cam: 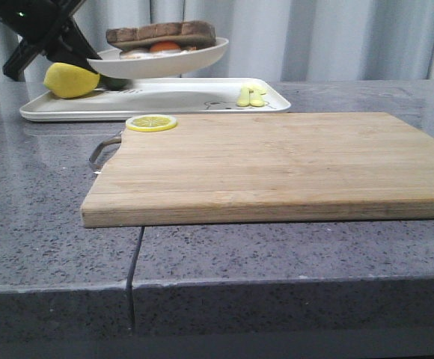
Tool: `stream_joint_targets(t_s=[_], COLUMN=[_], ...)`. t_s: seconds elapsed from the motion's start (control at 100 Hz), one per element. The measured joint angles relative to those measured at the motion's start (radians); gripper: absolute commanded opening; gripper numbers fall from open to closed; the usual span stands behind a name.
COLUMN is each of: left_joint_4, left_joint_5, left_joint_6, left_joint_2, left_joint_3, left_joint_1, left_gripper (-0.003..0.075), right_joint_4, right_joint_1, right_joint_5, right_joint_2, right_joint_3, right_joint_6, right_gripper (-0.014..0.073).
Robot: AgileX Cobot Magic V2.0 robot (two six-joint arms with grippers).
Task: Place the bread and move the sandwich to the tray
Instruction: 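Lift the plate and carry it over the white tray, then lower the plate onto the tray and open the left gripper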
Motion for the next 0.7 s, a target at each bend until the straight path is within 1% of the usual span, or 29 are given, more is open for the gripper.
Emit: stream_joint_targets(t_s=[0.7], left_joint_4=[0.021], left_joint_5=[-0.037], left_joint_6=[-0.004], left_joint_2=[0.062], left_joint_3=[-0.008], left_joint_1=[-0.012], left_gripper=[-0.0020], right_joint_4=[0.000], right_joint_1=[0.000], right_joint_5=[0.000], right_joint_2=[0.000], right_joint_3=[0.000], right_joint_6=[0.000], right_gripper=[0.0424])
